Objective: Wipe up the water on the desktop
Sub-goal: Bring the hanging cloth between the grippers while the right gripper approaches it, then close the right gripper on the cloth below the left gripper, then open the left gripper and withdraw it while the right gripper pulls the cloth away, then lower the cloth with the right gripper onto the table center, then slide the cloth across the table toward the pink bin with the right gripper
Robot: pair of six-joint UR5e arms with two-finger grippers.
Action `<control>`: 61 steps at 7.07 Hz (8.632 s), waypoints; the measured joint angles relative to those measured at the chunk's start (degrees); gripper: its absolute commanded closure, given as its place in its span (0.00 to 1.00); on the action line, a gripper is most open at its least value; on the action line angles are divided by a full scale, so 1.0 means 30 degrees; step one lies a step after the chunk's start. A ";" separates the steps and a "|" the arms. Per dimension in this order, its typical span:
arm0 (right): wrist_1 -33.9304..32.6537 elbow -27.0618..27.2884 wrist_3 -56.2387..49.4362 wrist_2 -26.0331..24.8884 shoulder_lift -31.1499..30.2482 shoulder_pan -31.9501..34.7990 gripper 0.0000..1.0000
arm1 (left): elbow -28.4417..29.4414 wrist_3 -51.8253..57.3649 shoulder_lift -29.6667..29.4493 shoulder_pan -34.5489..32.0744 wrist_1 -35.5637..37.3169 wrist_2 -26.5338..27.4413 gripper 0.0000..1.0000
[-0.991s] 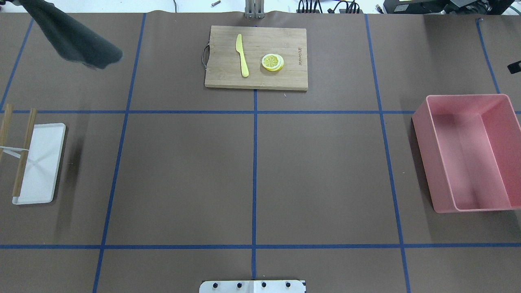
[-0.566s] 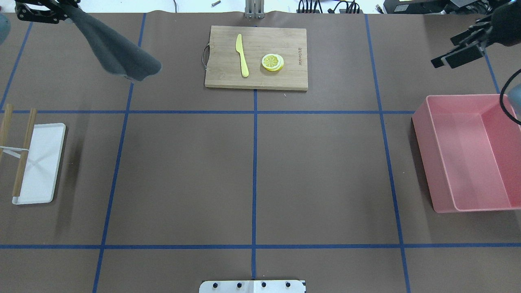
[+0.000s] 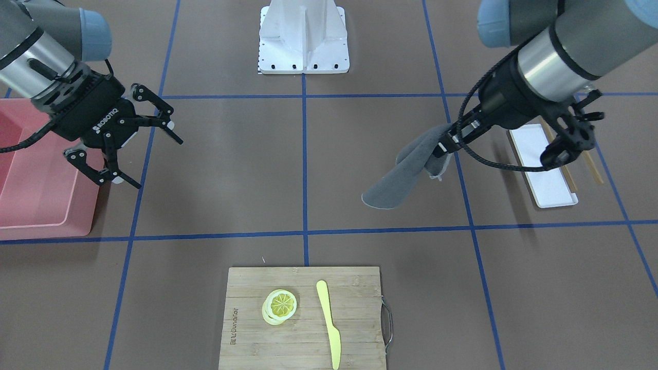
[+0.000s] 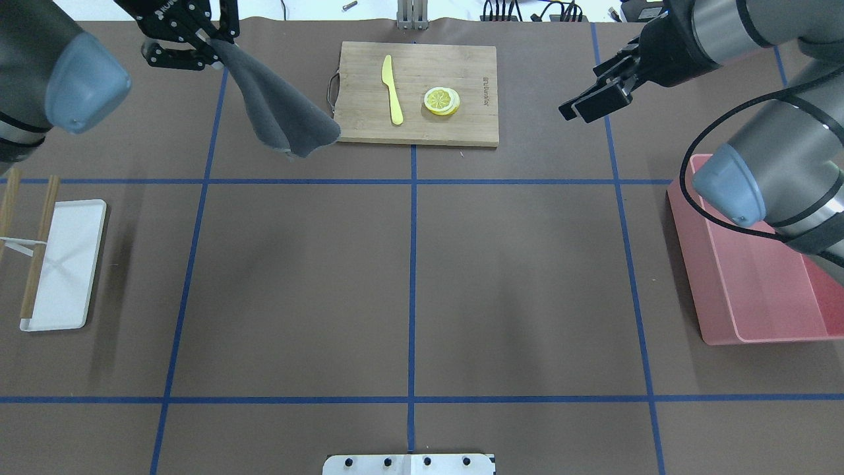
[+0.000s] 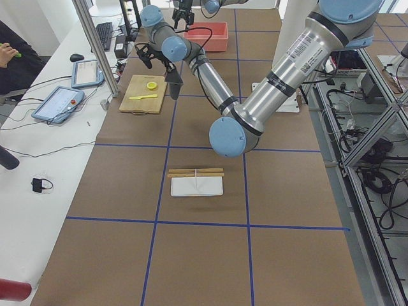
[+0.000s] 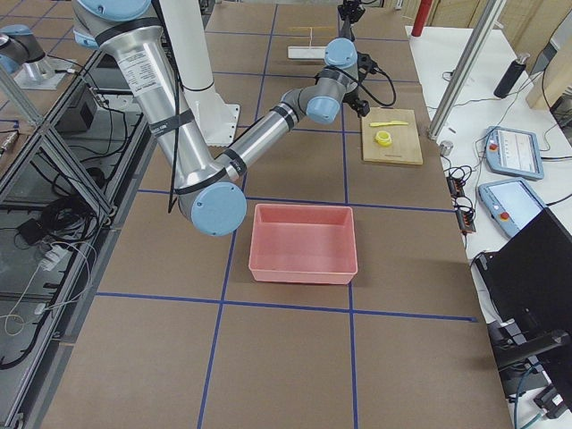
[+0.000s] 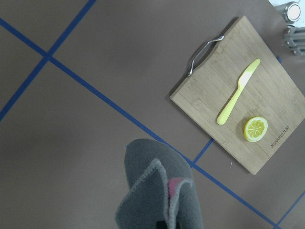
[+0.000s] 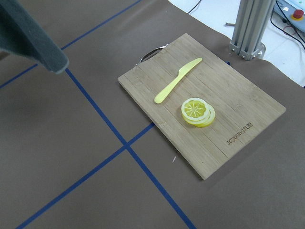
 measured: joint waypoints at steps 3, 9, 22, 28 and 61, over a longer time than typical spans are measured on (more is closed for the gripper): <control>0.1703 0.0487 0.0445 -0.2598 0.0414 -0.2763 0.00 | 0.1686 -0.2471 -0.1250 0.1690 -0.3137 0.1079 1.00; 0.1785 0.0552 0.0550 -0.5443 0.0959 -0.5463 0.01 | 0.2280 -0.3372 -0.3657 0.4830 -0.4853 0.1974 1.00; 0.1779 0.0706 0.0336 -0.4843 0.0597 -0.5470 1.00 | 0.2350 -0.3356 -0.4035 0.5533 -0.5060 0.2072 1.00; 0.0344 0.1233 0.0469 -0.4651 0.0541 -0.5104 1.00 | 0.2223 -0.3301 -0.3926 0.5517 -0.5219 0.3012 0.02; -0.5556 -0.0834 1.0772 -0.4475 0.1325 -1.1401 1.00 | 0.0332 2.7855 1.0813 -0.6515 -0.1264 0.7001 0.01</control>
